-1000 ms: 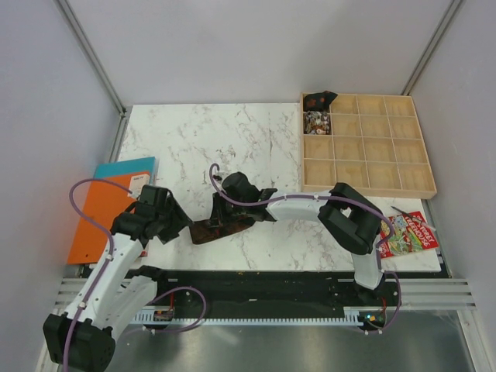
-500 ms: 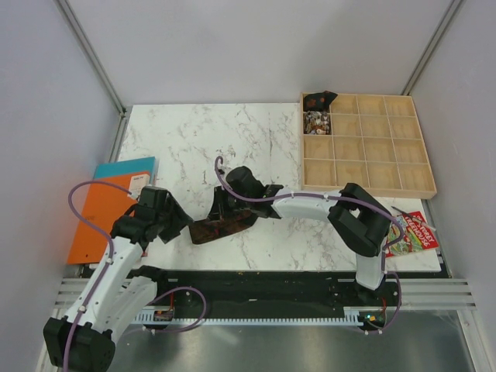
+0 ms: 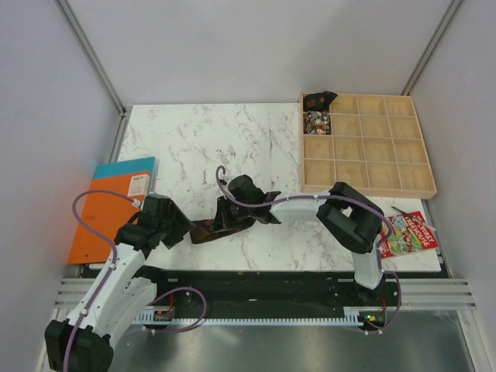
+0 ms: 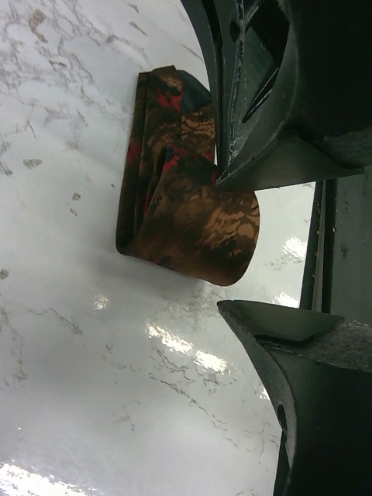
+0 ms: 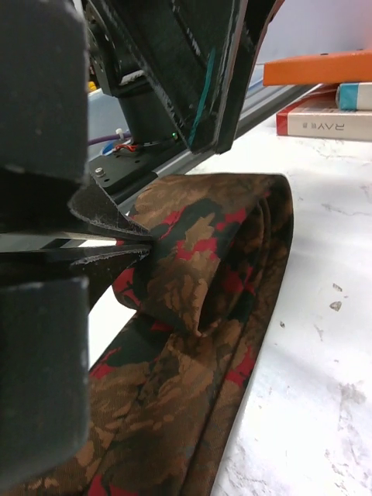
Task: Roll the ties
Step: Roll the tie at the center of the board.
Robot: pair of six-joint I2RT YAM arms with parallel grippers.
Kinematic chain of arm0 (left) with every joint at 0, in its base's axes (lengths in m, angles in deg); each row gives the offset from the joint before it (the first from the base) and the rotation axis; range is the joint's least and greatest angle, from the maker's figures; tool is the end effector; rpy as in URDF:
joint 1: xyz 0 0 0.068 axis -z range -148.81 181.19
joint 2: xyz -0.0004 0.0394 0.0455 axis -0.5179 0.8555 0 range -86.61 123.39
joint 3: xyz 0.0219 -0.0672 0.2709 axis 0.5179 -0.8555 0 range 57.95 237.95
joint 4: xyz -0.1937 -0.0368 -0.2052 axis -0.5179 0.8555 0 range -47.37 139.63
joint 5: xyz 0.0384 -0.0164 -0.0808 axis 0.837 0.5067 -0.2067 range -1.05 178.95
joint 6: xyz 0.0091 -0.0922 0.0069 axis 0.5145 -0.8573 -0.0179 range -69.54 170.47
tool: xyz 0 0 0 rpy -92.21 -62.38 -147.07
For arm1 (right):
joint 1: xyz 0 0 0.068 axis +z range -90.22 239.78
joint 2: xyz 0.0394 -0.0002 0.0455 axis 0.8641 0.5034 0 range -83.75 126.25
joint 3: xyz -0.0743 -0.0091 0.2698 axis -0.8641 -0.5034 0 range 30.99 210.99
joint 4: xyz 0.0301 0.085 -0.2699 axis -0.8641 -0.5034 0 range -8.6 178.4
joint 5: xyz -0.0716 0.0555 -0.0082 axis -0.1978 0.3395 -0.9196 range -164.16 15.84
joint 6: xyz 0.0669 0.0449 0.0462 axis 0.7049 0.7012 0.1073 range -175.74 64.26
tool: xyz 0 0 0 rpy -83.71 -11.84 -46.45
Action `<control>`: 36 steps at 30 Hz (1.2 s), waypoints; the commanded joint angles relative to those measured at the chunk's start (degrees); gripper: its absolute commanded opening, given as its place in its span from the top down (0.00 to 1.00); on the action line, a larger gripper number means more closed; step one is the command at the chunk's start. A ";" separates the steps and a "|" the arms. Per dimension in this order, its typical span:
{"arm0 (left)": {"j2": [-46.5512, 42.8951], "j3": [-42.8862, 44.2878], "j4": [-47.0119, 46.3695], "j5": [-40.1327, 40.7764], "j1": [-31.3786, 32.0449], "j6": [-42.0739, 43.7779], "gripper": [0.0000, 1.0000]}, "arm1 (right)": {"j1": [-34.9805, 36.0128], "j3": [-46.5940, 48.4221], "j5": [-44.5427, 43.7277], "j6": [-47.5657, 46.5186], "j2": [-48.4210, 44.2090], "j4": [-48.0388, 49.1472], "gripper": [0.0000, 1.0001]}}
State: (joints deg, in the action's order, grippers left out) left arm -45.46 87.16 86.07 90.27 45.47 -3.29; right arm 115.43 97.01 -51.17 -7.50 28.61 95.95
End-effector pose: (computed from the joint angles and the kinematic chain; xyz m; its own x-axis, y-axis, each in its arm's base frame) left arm 0.1762 -0.0429 0.1654 -0.6602 -0.6640 -0.3511 -0.5049 0.7384 -0.4470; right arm 0.2385 0.4069 0.1164 -0.9305 -0.1445 -0.3366 -0.3569 0.5643 0.7444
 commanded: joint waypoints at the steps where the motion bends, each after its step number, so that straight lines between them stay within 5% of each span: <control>1: 0.69 -1.88 -3.97 0.52 1.71 -2.58 0.36 | 0.06 -0.98 0.31 0.00 1.55 2.20 0.89; 27: -4.40 -13.04 -19.53 -2.81 4.52 3.83 0.37 | -3.10 1.83 1.54 -1.40 6.73 -0.43 0.90; 36: -4.06 -17.08 -24.27 -4.31 5.49 2.35 0.47 | -3.10 2.27 1.71 -1.14 8.23 -0.61 0.90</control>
State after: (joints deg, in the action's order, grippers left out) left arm -49.92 72.78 67.36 88.70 50.13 -1.35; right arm 112.42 98.69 -46.37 -7.50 33.90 97.90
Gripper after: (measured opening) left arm 0.554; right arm 0.105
